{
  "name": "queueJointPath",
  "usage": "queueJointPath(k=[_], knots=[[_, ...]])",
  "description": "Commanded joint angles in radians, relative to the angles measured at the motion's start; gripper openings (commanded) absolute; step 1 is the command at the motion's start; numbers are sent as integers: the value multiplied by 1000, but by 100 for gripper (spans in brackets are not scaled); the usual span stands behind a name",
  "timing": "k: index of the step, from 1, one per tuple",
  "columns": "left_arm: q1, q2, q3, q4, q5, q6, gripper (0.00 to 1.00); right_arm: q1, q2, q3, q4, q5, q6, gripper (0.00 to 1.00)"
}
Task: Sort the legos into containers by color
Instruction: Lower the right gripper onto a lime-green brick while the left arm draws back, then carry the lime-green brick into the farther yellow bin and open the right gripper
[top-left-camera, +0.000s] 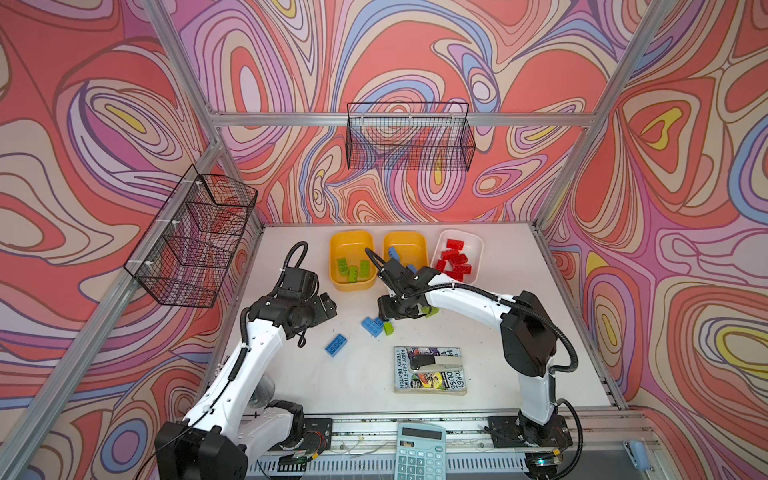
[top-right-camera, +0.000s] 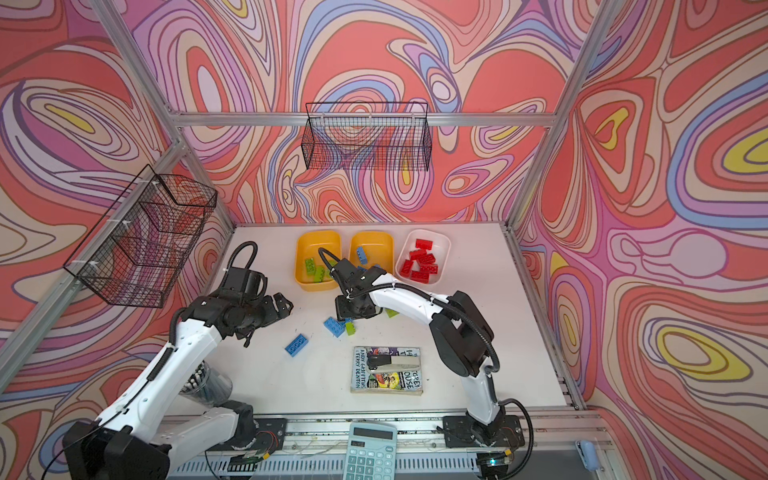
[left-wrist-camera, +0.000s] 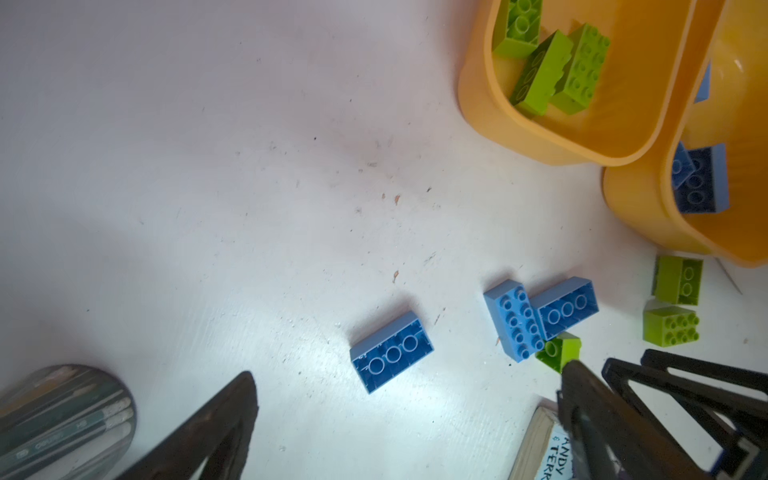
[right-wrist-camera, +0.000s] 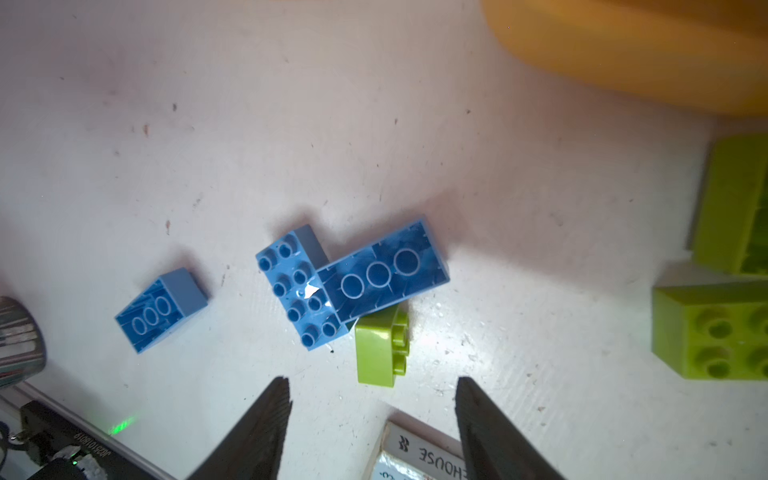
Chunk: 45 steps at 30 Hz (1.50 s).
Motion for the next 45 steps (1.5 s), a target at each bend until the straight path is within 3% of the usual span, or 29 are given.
queueJointPath(k=[1, 8, 18, 22, 26, 29, 36, 45], knots=[[0, -57, -54, -45, 23, -29, 100, 16, 24, -25, 21, 13, 27, 62], [0, -127, -95, -69, 15, -12, 100, 23, 63, -19, 46, 18, 42, 53], [0, -86, -67, -74, -13, 24, 100, 26, 119, -6, 37, 40, 63, 41], [0, -72, -53, -73, -19, 30, 100, 26, 121, 28, -15, 40, 52, 28], [0, -54, -34, -62, -39, 36, 100, 25, 79, 69, -83, 59, 28, 26], [0, -27, -21, -37, -41, 35, 100, 9, 103, 190, -135, 69, 0, 25], [7, 92, 58, 3, -35, 49, 100, -58, 320, 649, -170, 50, -37, 25], [39, 209, 183, -6, -51, 105, 100, -165, 460, 767, 88, -107, 4, 26]])
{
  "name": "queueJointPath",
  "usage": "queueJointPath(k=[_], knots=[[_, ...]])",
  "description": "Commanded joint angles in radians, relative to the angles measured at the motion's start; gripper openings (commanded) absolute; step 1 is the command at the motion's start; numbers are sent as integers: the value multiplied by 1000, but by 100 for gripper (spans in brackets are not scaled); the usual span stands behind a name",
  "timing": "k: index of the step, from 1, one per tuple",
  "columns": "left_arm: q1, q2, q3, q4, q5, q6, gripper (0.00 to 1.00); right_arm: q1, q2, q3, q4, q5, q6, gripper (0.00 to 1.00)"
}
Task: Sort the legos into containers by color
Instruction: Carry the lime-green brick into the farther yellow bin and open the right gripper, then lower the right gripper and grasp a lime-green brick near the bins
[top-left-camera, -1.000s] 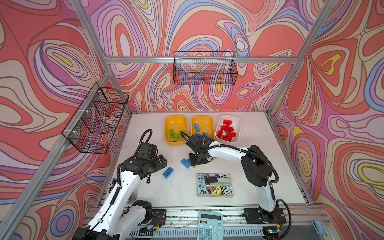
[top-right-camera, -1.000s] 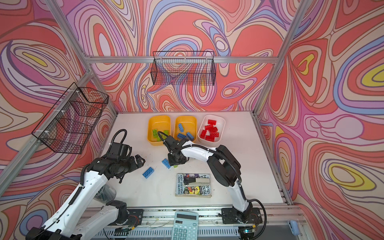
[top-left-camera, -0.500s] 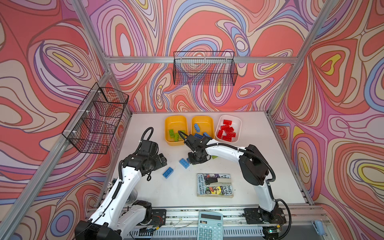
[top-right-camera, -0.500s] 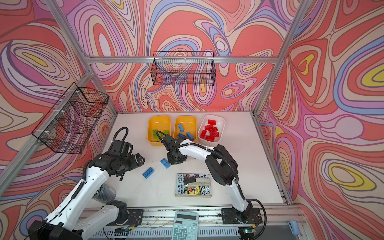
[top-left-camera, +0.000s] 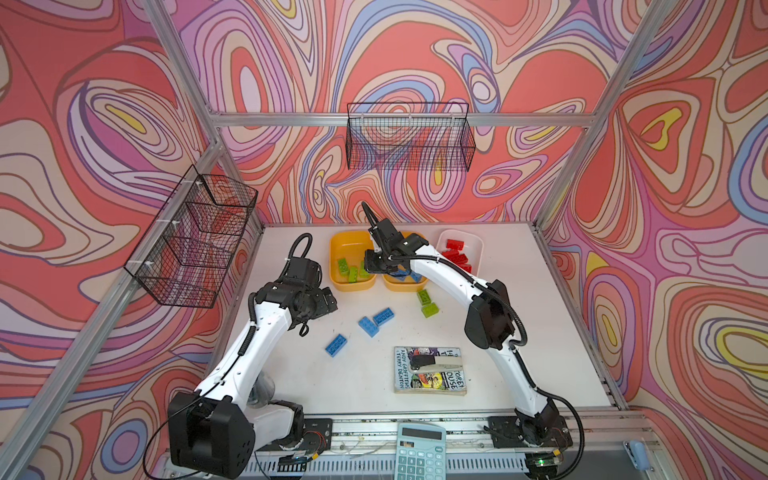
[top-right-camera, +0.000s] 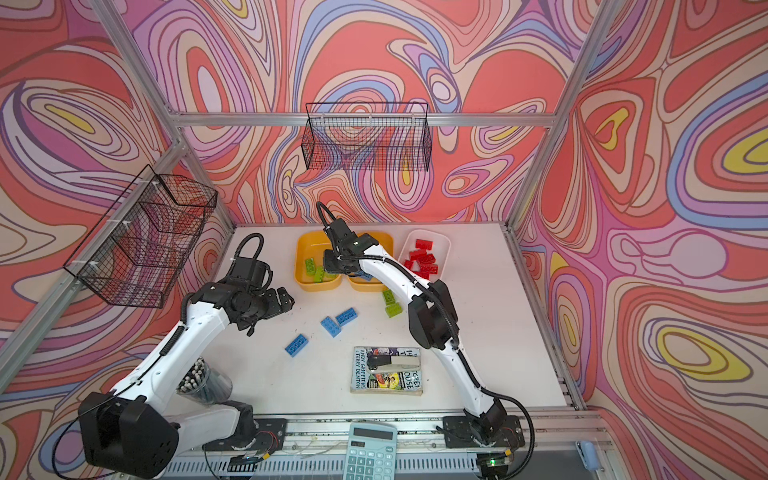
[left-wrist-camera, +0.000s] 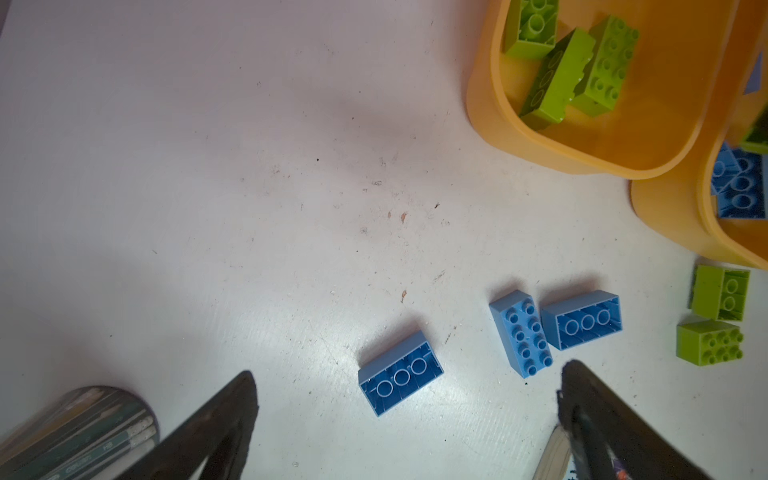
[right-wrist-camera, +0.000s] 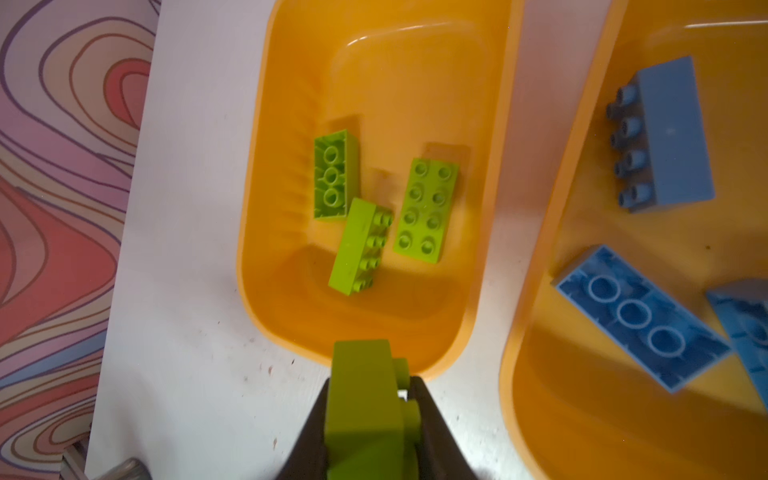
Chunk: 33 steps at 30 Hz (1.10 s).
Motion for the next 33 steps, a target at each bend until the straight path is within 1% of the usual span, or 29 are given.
queueJointPath(k=[1, 3, 5, 7, 10, 11, 12, 16, 19, 21, 24, 28, 31, 33], knots=[[21, 39, 58, -11, -21, 34, 100, -19, 64, 71, 83, -67, 18, 27], [28, 64, 86, -17, -22, 42, 100, -25, 92, 102, 97, -83, 18, 28], [31, 85, 108, -20, -22, 46, 100, -29, 99, 94, 126, -98, 24, 30], [33, 105, 126, -28, -23, 47, 100, -32, 104, 84, 152, -123, 26, 36], [35, 122, 141, -33, -23, 44, 100, -37, 99, 80, 172, -147, 18, 63], [36, 124, 142, -34, -20, 40, 100, -37, 89, 76, 178, -148, 10, 68], [36, 125, 142, -30, -17, 34, 100, -39, 77, 68, 180, -150, 4, 71], [33, 118, 131, -14, -4, 11, 100, -51, 10, 21, 156, -124, -20, 72], [14, 91, 108, 21, -22, 19, 100, -62, -73, -68, 102, -65, -63, 72], [-21, 73, 98, 45, -47, 30, 100, -69, -139, -158, 75, -25, -95, 72], [-93, 66, 84, 83, -63, 34, 100, -82, -258, -341, 59, 32, -130, 71], [-221, 79, 46, 174, -62, -7, 100, -93, -419, -593, 74, 108, -158, 71], [-332, 106, 31, 251, -68, -42, 100, -101, -502, -729, 82, 145, -172, 70], [-400, 135, 44, 292, -76, -32, 100, -107, -538, -800, 95, 157, -178, 70]])
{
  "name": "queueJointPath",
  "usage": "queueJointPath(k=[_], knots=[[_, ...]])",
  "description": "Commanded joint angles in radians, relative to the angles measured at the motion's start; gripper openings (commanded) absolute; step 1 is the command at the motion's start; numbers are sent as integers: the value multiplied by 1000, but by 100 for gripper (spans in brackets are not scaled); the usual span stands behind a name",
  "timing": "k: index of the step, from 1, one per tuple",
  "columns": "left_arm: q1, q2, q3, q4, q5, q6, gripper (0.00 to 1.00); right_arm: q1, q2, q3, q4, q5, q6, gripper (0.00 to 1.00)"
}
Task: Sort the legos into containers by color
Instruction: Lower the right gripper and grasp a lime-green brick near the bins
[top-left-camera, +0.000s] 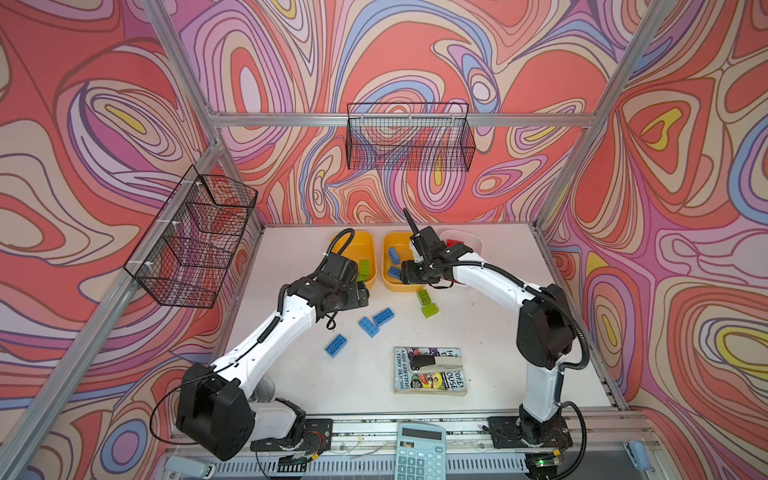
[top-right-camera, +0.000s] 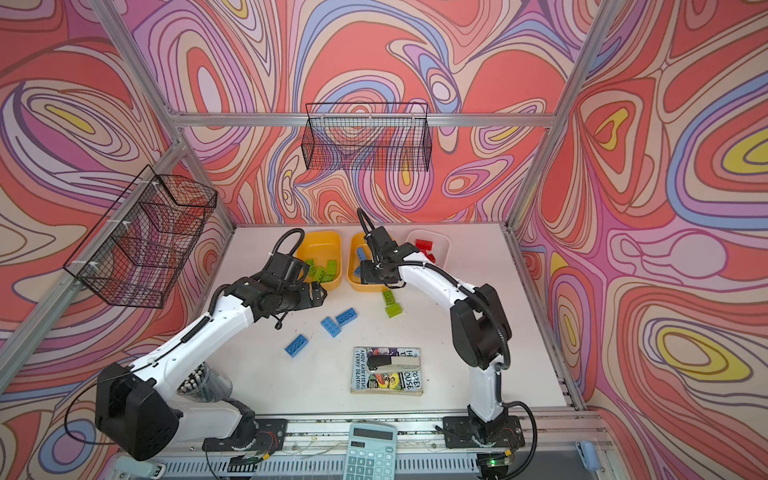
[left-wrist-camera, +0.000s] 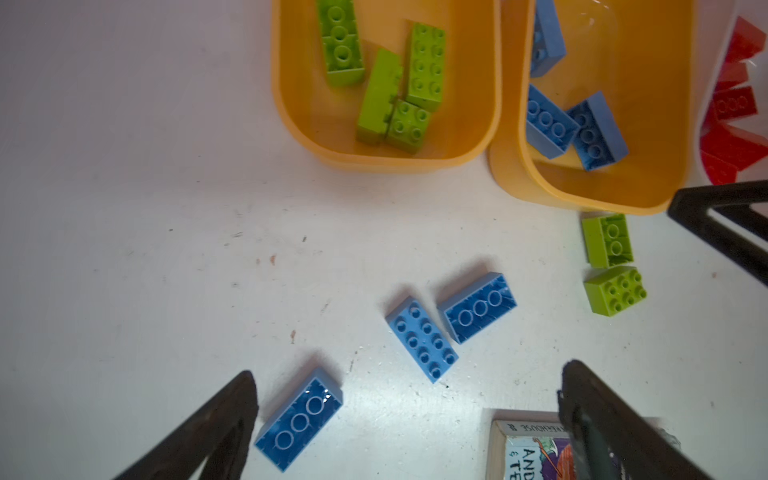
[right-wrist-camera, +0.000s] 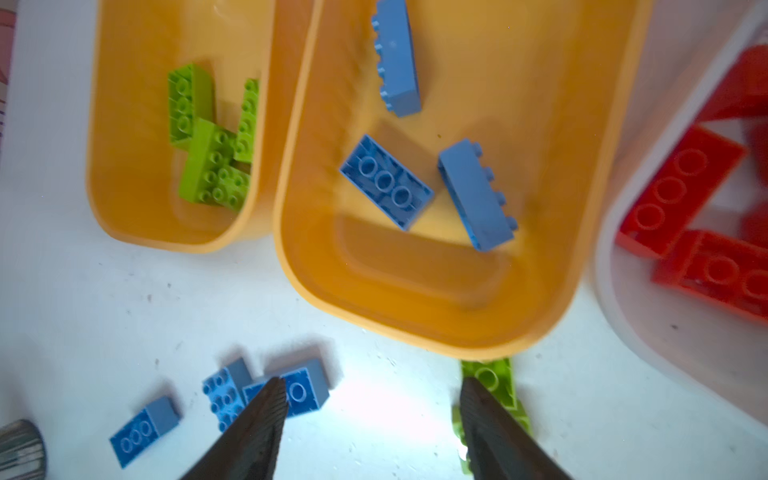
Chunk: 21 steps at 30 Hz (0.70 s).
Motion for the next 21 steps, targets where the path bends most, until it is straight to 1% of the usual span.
queueJointPath(k=[1, 4, 7, 12, 21], knots=[[-93, 51, 17, 102, -33, -5, 100, -9, -42, -102, 18, 65, -37, 69], [-132, 107, 66, 97, -22, 22, 100, -20, -51, -161, 51, 78, -45, 69], [-142, 121, 77, 101, -19, 25, 100, -23, -37, -180, 78, 78, -58, 68], [-142, 116, 87, 99, -45, 31, 100, -33, 6, -178, 103, 95, -65, 68], [-142, 161, 147, 61, -78, 66, 100, -59, 112, -139, 130, 52, -81, 67]])
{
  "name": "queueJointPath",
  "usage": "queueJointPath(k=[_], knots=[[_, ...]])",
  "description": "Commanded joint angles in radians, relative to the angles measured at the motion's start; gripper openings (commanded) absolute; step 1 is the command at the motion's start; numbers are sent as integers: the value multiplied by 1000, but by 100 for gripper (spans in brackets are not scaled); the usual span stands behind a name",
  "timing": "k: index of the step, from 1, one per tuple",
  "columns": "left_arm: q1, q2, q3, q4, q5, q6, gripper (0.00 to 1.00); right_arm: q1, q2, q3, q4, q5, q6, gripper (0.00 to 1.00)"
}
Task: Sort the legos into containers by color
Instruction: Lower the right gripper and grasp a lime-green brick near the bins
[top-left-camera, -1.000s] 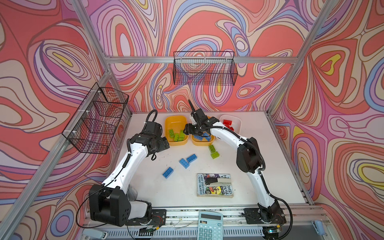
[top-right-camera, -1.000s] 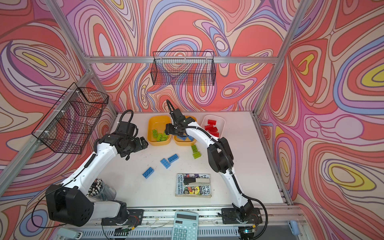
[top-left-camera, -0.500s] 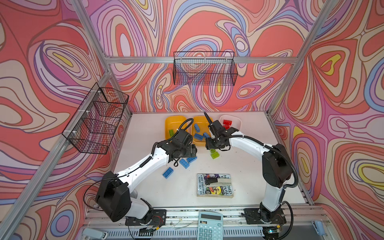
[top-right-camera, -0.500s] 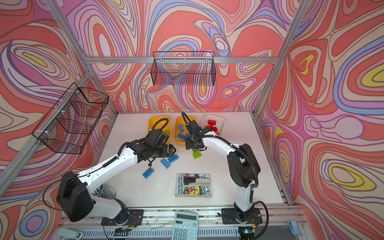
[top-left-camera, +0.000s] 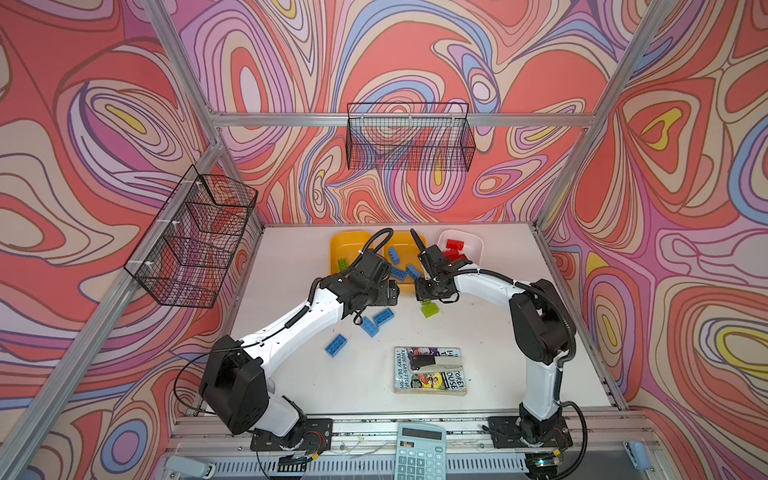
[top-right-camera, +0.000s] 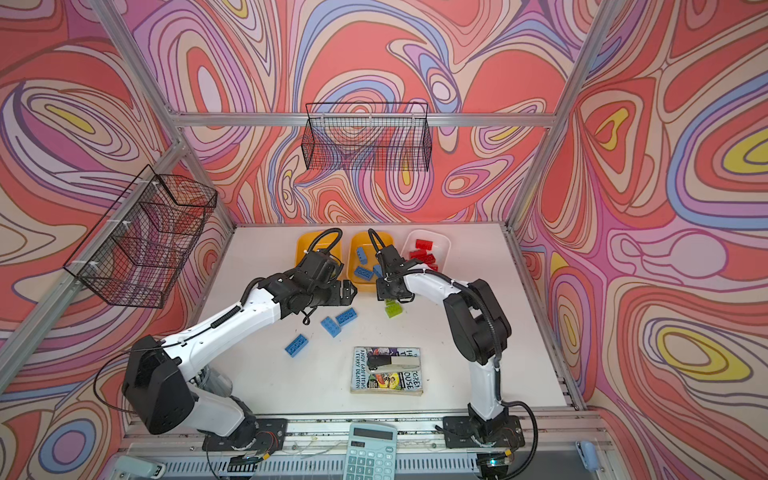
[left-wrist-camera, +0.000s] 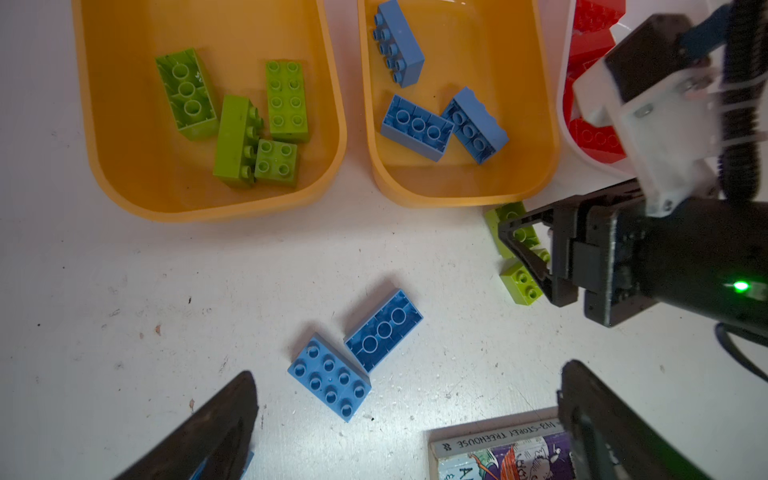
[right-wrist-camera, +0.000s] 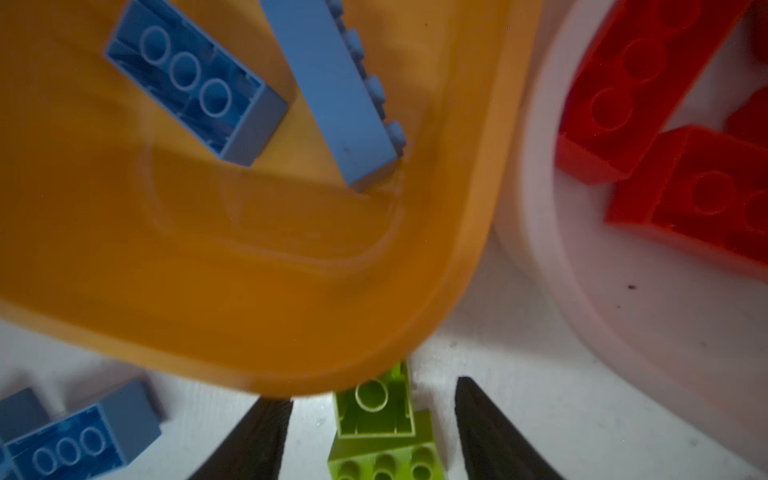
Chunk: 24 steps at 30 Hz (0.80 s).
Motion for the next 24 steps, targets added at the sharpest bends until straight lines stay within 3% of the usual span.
queueJointPath(k=[1, 4, 8, 10, 18, 24], knots=[[-1, 19, 27, -30, -37, 29, 100, -3, 37, 29, 20, -17, -18, 67], [-1, 22, 31, -33, -47, 41, 100, -2, 66, 39, 22, -28, -12, 63], [-1, 26, 35, -50, -57, 55, 100, -2, 74, 42, 9, -42, 1, 34], [-1, 31, 33, -64, -69, 54, 100, -2, 56, 37, -11, -44, 7, 25], [23, 34, 1, -86, -98, 23, 100, -2, -73, 46, -97, -96, 45, 23], [141, -44, -117, -20, -7, -19, 100, 0, -42, 201, -72, -210, 147, 23]])
